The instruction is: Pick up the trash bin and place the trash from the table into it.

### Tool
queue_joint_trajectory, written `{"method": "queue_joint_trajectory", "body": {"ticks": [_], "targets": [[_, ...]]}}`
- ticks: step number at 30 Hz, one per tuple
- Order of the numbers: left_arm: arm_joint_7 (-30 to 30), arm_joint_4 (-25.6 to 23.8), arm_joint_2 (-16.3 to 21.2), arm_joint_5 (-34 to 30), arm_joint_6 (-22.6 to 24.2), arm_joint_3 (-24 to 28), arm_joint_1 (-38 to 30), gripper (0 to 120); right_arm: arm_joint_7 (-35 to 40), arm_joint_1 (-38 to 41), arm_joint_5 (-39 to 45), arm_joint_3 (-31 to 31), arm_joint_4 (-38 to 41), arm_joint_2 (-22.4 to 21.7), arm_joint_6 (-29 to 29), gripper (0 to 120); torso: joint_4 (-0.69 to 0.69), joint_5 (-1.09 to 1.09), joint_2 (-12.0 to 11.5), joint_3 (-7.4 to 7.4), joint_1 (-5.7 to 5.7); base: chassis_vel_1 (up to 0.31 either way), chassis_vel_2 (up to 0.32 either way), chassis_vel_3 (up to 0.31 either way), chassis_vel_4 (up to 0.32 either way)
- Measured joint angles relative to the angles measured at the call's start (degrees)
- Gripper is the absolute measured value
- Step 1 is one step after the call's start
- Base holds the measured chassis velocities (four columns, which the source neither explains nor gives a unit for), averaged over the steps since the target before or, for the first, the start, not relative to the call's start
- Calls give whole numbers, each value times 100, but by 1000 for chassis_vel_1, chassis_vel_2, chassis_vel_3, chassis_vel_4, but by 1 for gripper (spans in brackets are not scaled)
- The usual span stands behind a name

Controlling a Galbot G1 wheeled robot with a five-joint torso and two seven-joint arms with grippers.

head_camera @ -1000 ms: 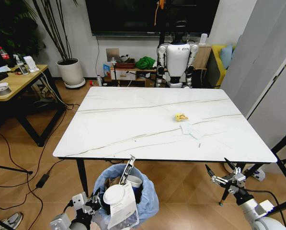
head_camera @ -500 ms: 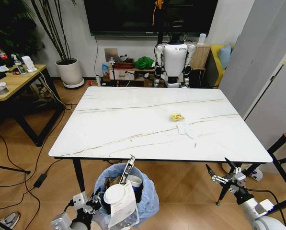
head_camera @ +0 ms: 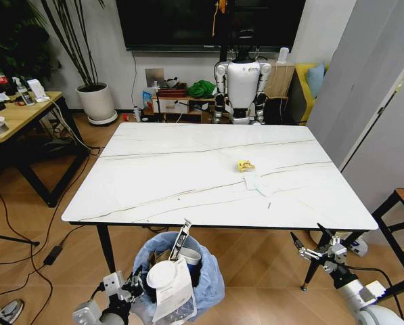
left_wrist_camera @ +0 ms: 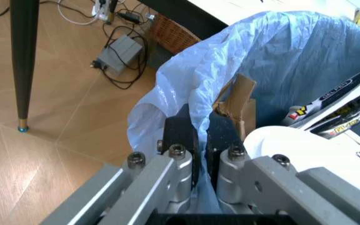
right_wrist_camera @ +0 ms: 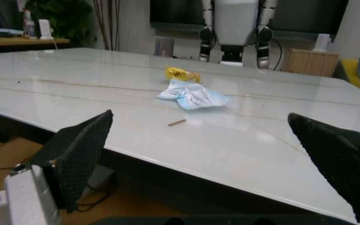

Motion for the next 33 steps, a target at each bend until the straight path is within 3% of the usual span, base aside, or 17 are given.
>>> {"method": "queue_joint_trajectory", "body": {"ticks": [33], "targets": [[17,-4,-110,96,-11,32,73,0,-400,120,-498,25,-232,52,341,100,-1,1,0,0,0,-67,-67,62,63]]}}
